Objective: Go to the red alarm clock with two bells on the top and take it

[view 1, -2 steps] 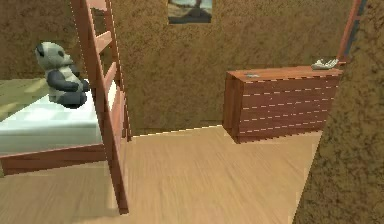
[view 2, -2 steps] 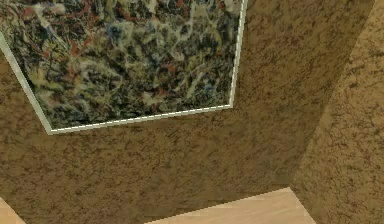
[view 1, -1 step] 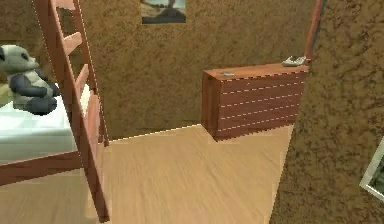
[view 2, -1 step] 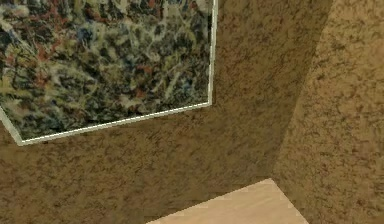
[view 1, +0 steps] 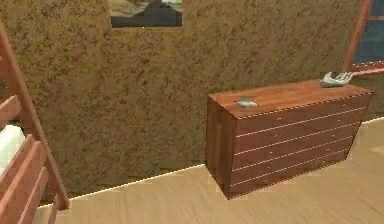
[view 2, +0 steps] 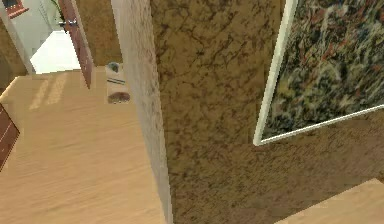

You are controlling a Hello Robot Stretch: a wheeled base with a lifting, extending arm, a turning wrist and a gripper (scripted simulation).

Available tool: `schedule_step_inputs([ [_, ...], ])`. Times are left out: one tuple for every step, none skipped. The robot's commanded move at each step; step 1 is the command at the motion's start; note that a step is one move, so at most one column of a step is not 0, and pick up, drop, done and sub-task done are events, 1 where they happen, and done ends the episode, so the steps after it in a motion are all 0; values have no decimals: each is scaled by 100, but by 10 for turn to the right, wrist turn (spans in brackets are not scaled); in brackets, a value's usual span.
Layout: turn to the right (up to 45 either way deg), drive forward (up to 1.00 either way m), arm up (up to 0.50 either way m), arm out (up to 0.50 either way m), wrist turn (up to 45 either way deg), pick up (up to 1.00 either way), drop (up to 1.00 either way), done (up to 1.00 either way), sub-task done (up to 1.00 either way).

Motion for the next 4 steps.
schedule_step_inputs([
  [150,0,0,0,0,0,0,0,0],
  [0,10,0,0,0,0,0,0,0],
  [270,0,0,0,0,0,0,0,0],
  [0,30,0,0,0,0,0,0,0],
])
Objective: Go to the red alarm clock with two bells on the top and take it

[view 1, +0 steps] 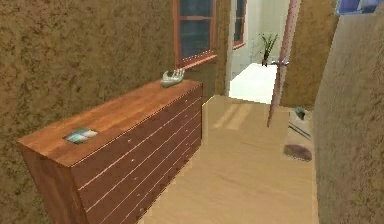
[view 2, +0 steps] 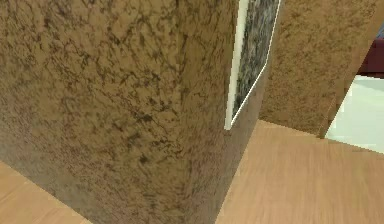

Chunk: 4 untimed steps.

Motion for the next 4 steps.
schedule_step_inputs([
  [150,0,0,0,0,0,0,0,0],
  [0,100,0,0,0,0,0,0,0],
  [30,0,0,0,0,0,0,0,0],
  [0,100,0,0,0,0,0,0,0],
])
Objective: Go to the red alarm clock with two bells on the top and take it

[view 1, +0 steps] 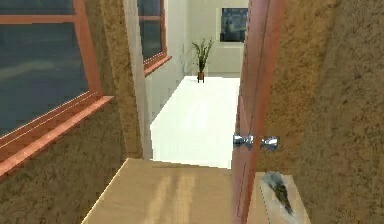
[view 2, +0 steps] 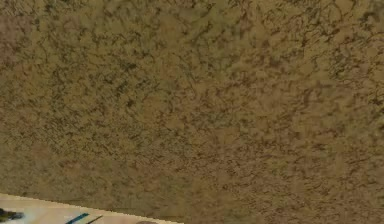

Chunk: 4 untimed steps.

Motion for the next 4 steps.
schedule_step_inputs([
  [0,10,0,0,0,0,0,0,0],
  [-150,0,0,0,0,0,0,0,0],
  [0,70,0,0,0,0,0,0,0],
  [270,0,0,0,0,0,0,0,0],
])
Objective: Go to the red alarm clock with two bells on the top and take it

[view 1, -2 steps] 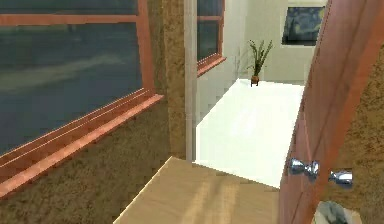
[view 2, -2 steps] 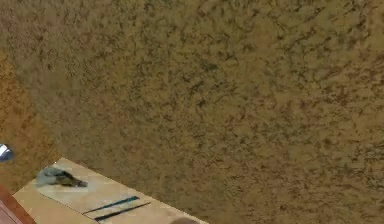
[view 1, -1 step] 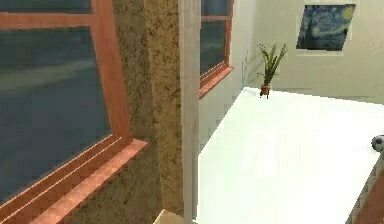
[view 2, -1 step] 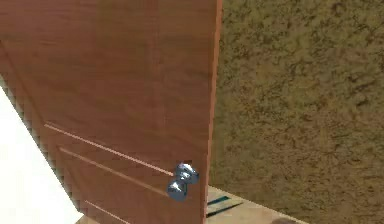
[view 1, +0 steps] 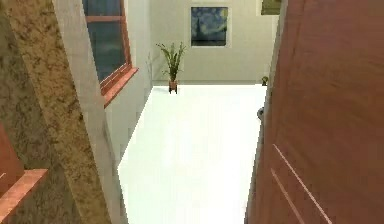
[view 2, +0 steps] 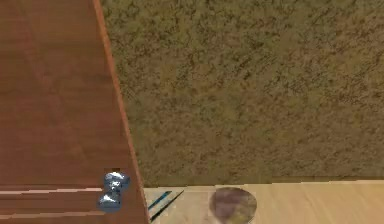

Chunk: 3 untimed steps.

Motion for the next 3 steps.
schedule_step_inputs([
  [0,100,0,0,0,0,0,0,0],
  [60,0,0,0,0,0,0,0,0],
  [0,20,0,0,0,0,0,0,0],
])
